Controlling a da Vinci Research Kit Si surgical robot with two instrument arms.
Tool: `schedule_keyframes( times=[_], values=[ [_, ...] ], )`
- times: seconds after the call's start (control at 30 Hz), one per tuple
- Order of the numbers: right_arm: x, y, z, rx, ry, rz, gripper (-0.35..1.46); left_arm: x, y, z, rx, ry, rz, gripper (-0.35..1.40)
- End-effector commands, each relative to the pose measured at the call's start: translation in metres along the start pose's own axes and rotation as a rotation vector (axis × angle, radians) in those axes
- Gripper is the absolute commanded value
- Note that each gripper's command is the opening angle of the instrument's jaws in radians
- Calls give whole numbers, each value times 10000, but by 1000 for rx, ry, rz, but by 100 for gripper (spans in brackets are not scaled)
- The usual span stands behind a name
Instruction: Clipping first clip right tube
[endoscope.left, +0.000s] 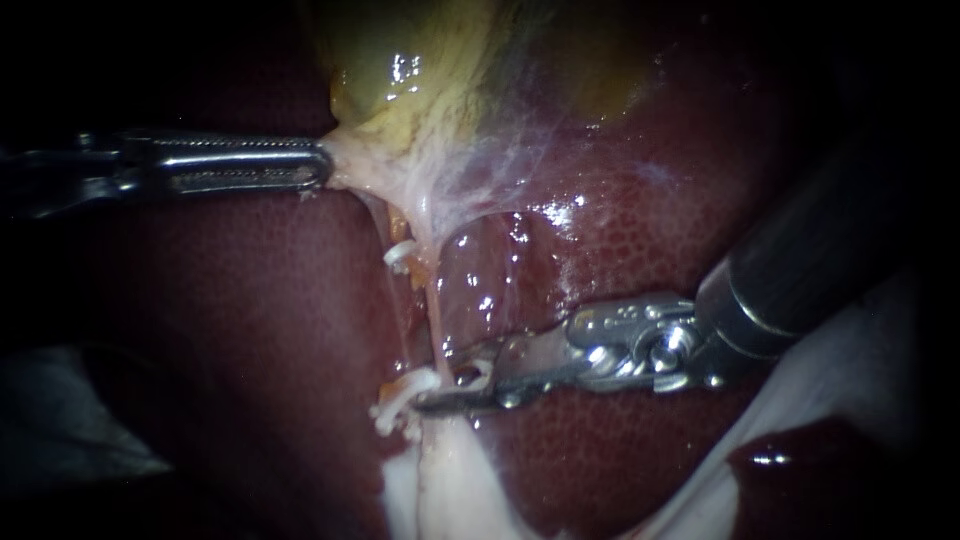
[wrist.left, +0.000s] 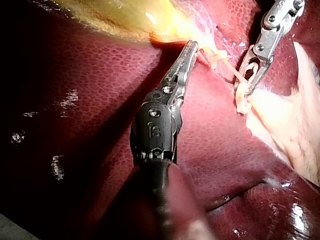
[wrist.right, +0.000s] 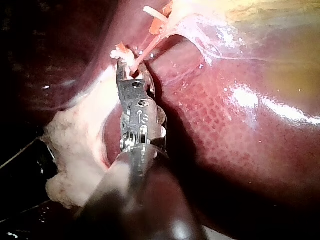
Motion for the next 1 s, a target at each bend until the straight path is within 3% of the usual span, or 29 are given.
schedule_keyframes(
  times=[0.03, 0.2, 0.37, 0.6, 0.83, 1.0],
  values=[
    [0, 0, 0, 0, 0, 0, 2, 0, 0, 0, 0, 1, 0, -35],
    [0, 0, -1, 0, 0, 0, 25, 0, 0, -1, 0, 0, 0, -35],
    [0, 2, -5, 18, 60, 2, 46, 0, 0, -2, 2, 1, 0, -35],
    [-5, 8, -11, 48, 142, 37, 50, 0, 0, -3, 2, 1, 0, -35],
    [-10, 24, -15, 144, 220, 112, 50, 0, 0, -4, 1, 0, 0, -35],
    [-13, 26, -9, 249, 230, 142, 50, 0, 1, -4, 2, 0, 0, -35]
  ],
)
